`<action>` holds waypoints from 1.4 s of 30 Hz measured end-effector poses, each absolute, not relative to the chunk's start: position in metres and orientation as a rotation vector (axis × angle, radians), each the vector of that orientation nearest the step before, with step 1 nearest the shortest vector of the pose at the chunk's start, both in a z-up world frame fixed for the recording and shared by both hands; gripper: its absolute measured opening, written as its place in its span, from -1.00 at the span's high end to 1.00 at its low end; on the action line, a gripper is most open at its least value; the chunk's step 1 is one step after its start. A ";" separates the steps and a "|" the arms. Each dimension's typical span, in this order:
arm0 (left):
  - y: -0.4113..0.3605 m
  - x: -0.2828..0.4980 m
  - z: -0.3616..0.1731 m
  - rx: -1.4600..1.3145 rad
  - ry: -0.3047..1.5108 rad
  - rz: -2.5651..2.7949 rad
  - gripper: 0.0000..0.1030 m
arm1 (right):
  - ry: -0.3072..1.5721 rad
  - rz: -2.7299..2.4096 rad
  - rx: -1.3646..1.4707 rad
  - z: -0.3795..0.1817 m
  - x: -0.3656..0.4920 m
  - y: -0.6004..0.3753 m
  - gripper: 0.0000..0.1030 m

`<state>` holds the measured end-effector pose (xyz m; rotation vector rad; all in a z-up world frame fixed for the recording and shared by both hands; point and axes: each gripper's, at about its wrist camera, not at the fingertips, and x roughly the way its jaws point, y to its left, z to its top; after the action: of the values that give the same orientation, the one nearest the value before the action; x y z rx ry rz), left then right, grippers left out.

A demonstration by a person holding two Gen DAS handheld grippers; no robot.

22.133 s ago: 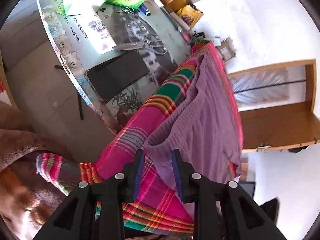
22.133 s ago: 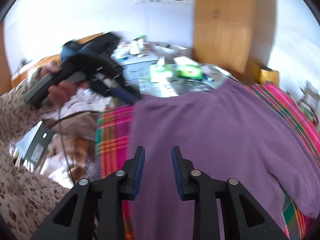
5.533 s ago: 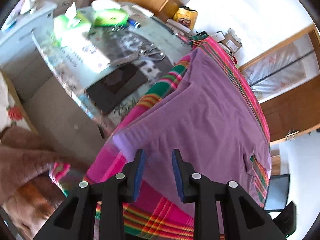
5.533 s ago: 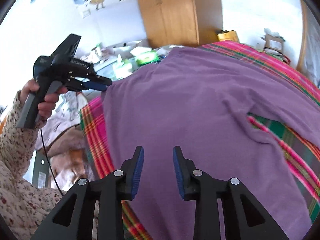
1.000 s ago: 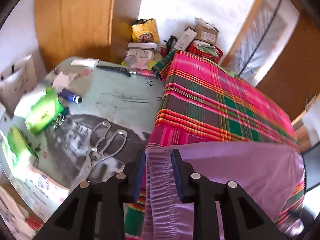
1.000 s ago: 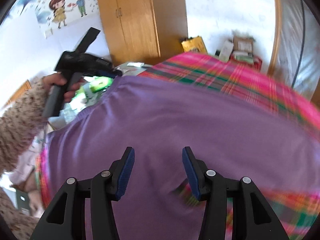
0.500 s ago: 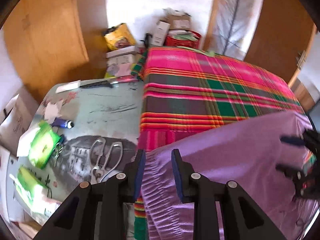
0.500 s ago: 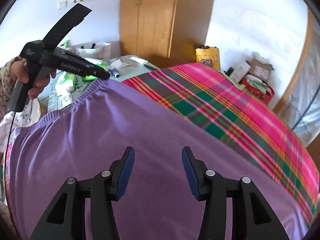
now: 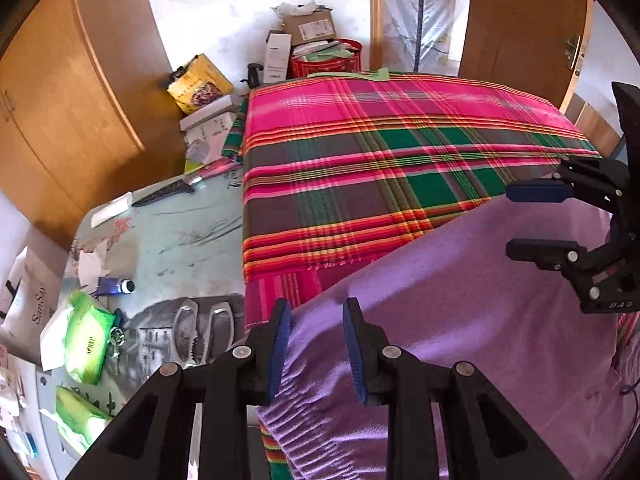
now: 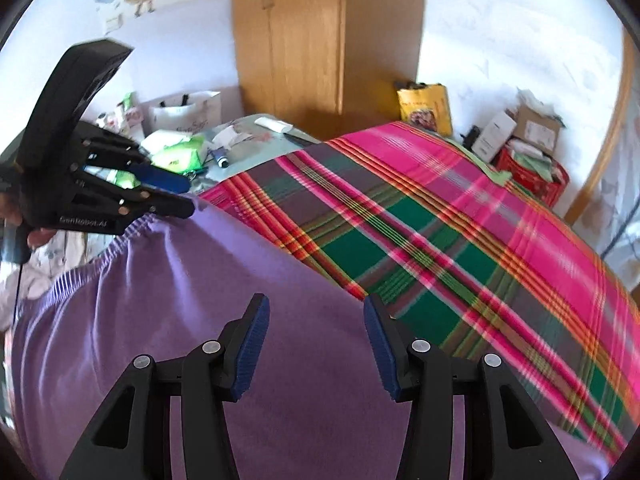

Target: Fold clothes

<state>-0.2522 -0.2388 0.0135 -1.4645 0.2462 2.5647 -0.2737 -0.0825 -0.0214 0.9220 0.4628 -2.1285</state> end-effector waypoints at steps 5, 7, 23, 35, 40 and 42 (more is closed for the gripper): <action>-0.232 -0.253 0.013 -1.431 0.300 2.512 0.47 | 0.515 -2.092 0.938 -0.026 -0.284 -0.091 0.01; -0.231 -0.254 0.014 -1.415 0.306 2.492 0.46 | 0.514 -2.088 0.952 -0.030 -0.289 -0.091 0.01; -0.223 -0.260 -0.005 -1.436 0.413 2.370 0.38 | 0.505 -2.008 1.016 -0.046 -0.307 -0.091 0.01; -0.232 -0.263 -0.008 -1.446 0.316 2.371 0.37 | 0.492 -2.019 1.028 -0.046 -0.307 -0.093 0.02; -0.233 -0.264 -0.009 -1.450 0.293 2.381 0.37 | 0.488 -2.023 1.029 -0.046 -0.307 -0.092 0.13; -0.234 -0.265 -0.009 -1.452 0.282 2.384 0.37 | 0.480 -2.028 1.028 -0.046 -0.307 -0.090 0.23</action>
<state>-0.2646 -0.2340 -0.0086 -1.4522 0.2822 2.3839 -0.3072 -0.0901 -0.0462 1.0277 0.4801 -2.0281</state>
